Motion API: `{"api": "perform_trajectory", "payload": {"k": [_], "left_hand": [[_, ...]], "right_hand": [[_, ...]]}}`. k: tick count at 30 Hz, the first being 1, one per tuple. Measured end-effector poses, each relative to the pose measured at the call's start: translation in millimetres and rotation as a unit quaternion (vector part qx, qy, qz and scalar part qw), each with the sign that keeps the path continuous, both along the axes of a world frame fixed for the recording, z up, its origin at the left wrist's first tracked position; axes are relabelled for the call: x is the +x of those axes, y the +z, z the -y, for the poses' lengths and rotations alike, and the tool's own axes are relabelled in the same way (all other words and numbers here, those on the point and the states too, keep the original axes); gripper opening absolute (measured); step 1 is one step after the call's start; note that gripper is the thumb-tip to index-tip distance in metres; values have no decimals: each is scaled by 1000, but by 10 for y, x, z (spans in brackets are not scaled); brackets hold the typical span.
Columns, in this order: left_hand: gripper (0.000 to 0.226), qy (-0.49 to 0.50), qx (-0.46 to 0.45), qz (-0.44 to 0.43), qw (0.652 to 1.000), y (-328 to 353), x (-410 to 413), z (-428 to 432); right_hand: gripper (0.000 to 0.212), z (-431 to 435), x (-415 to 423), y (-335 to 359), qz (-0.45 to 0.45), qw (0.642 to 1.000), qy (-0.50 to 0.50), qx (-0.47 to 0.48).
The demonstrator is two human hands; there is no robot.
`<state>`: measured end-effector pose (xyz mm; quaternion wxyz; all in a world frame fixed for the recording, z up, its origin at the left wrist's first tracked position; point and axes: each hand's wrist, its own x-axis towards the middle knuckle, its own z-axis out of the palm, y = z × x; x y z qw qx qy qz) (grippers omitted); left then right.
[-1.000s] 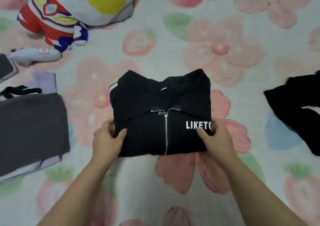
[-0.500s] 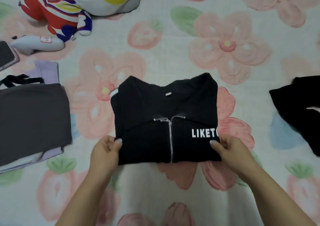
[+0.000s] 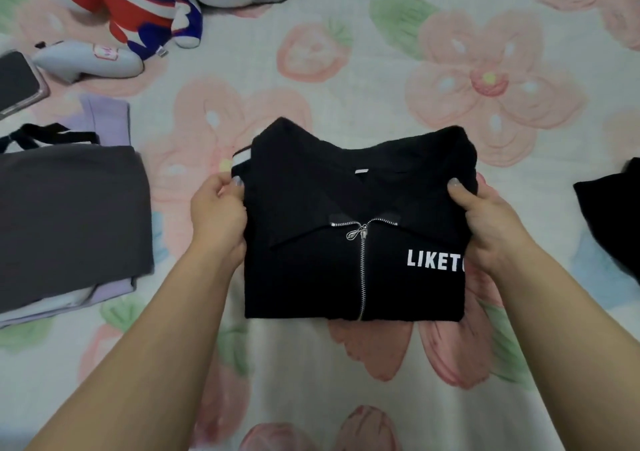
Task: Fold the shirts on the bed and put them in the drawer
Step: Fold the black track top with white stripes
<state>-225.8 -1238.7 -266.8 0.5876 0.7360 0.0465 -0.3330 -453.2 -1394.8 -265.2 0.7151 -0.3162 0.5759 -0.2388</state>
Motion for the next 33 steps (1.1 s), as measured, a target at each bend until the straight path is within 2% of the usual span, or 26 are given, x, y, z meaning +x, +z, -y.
{"api": "perform_trajectory", "payload": {"k": [3,5,7,10,13,15,17,19,21,23,25,27,28,30,31,33], "left_hand": [[16,-2,12,-51,999,-93,39,1],[28,-32,65,21,997,-116,49,93],[42,-27,138,125,982,-172,50,146],[45,-10,186,175,967,-230,22,117],[41,-43,240,203,949,-231,-139,-60],[40,-74,254,231,936,-217,-331,-204],[41,-117,274,248,922,-236,-495,-330],[42,-149,304,266,902,-280,-564,-412],[37,-150,341,295,880,-305,-538,-444],[39,-126,354,314,872,-299,-521,-457],[48,-126,356,283,882,-261,-544,-430],[48,-145,323,191,916,-224,-575,-379],[45,-140,266,120,946,-192,-580,-352],[39,-115,118,-5,986,-96,-555,-349],[34,-109,70,-18,991,-45,-521,-379],[29,-94,13,15,995,73,-389,-497]], "right_hand": [[15,0,3,-34,-13,999,-7,48],[21,55,13,-93,-40,999,-1,16],[13,59,34,-119,-75,997,5,-34],[12,-18,16,-142,-127,988,13,-89],[24,-207,-63,-144,-117,993,18,-2],[25,-350,-138,-149,-122,991,56,8],[20,-476,-217,-192,-213,965,132,-78],[20,-551,-287,-250,-337,904,186,-186],[27,-588,-324,-252,-402,875,156,-222],[45,-579,-358,-231,-412,886,96,-192],[58,-542,-337,-218,-392,902,99,-148],[48,-497,-316,-241,-316,930,154,-106],[41,-473,-300,-234,-269,942,180,-83],[48,-393,-302,-189,-186,953,229,-67],[55,-386,-260,-146,-170,948,254,-88],[64,-389,-168,9,-186,917,306,-176]]}}
